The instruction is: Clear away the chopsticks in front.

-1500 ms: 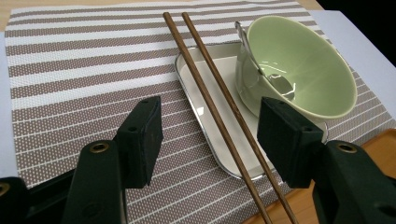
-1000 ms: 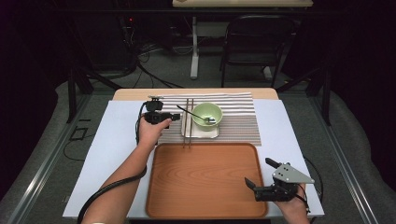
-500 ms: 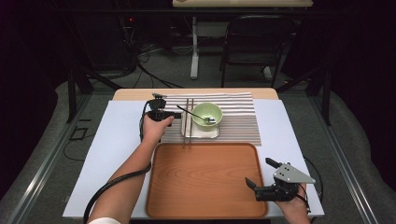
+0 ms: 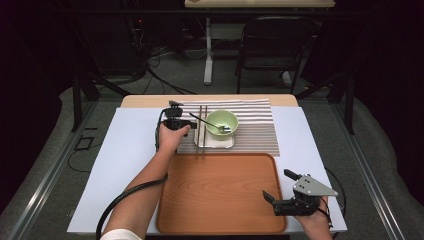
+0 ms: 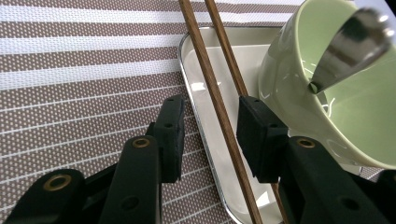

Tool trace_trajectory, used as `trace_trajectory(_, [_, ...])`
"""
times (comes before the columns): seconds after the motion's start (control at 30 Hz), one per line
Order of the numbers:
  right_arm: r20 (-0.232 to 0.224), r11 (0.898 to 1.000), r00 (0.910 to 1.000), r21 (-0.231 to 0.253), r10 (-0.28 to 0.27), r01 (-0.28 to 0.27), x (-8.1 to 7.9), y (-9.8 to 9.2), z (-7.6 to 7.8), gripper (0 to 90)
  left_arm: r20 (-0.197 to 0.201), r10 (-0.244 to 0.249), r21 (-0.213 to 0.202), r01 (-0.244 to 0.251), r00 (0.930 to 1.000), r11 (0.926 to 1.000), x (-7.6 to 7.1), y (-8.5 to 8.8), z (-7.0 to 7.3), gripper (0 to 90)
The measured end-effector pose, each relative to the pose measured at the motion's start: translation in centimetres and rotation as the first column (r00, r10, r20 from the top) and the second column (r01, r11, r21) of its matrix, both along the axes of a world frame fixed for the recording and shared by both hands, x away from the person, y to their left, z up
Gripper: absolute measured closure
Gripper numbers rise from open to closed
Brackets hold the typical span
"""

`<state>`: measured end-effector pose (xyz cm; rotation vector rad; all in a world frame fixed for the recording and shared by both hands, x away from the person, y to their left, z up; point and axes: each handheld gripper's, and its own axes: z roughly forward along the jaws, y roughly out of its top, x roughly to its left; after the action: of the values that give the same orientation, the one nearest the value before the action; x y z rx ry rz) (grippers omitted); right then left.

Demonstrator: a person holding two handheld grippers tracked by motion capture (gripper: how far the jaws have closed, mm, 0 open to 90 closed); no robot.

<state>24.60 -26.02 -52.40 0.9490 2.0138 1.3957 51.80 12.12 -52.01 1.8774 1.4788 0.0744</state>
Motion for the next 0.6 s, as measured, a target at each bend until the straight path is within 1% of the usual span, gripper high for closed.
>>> trace_trajectory(0.07, [0.000,1.000,1.0000,0.001,0.000,0.000,0.0,0.0,0.0,0.6,0.000,0.001,-0.001,-0.001,1.0000,1.0000,0.0,-0.1,-0.1,62.6])
trace_trajectory(0.3, [0.001,1.000,1.0000,0.002,-0.002,0.002,0.0,-0.1,0.0,0.7,-0.026,0.004,0.001,-0.003,0.9997,1.0000,0.2,-1.0,-0.4,65.3])
trace_trajectory(0.33, [0.000,1.000,1.0000,0.002,-0.002,0.002,0.0,-0.1,0.0,0.7,-0.030,0.001,0.011,-0.001,0.9995,0.9999,0.3,-1.1,-0.5,65.5])
trace_trajectory(0.43, [0.000,1.000,1.0000,0.003,0.001,-0.001,0.0,-0.1,0.0,0.7,-0.036,0.011,0.016,-0.010,0.9993,0.9998,0.5,-1.4,-0.6,65.9])
trace_trajectory(0.6, [0.000,1.000,1.0000,0.005,0.002,-0.002,0.0,-0.1,0.0,0.8,-0.032,0.021,0.037,-0.020,0.9993,0.9991,0.7,-1.7,-0.6,66.1])
